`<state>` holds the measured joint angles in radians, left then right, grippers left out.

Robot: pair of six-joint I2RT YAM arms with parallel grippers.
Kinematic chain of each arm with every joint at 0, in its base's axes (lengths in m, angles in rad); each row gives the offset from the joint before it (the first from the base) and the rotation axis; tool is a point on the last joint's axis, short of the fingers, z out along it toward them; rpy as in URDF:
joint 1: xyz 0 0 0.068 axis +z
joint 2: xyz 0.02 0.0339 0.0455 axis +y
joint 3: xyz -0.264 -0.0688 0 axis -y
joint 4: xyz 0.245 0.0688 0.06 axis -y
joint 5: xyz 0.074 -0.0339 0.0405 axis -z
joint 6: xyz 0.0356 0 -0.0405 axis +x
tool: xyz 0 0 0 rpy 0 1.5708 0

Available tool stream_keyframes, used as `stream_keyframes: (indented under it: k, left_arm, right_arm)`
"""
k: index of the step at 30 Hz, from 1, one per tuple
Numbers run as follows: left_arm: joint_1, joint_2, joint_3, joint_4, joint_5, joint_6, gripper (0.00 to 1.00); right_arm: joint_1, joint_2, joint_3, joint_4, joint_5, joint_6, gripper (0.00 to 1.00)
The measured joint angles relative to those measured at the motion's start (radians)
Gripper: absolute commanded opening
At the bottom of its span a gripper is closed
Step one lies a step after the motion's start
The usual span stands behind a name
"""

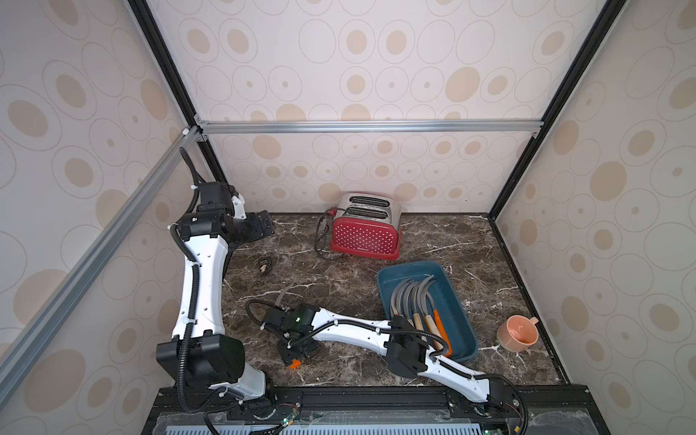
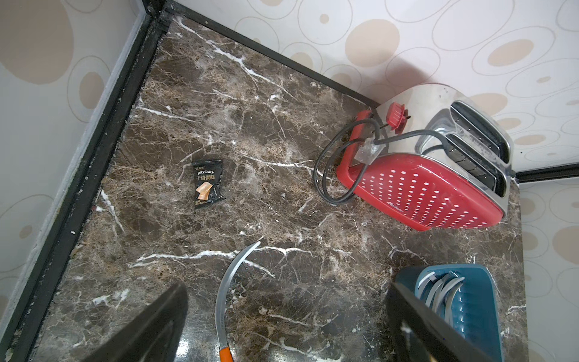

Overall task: Put small sickles into storage boxes
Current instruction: Pick up the sickle at the center of the board.

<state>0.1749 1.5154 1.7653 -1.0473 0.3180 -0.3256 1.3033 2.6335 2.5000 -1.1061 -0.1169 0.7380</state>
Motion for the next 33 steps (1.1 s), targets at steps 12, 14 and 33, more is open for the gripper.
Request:
stream_keyframes:
  k: [12,14,33]
  left_arm:
    - [0.0,0.0,-0.002,0.0,0.014,-0.002,0.99]
    - [0.0,0.002,-0.002,0.0,0.016,-0.004,0.99]
    - [0.0,0.047,0.001,0.0,0.037,-0.022,0.99]
  right_arm:
    - [0.004,0.006,0.014,-0.047,0.016,-0.072,0.48]
    - [0.005,0.01,0.02,-0.049,0.016,-0.082,0.48]
    - [-0.004,0.044,0.07,-0.088,0.002,-0.135,0.34]
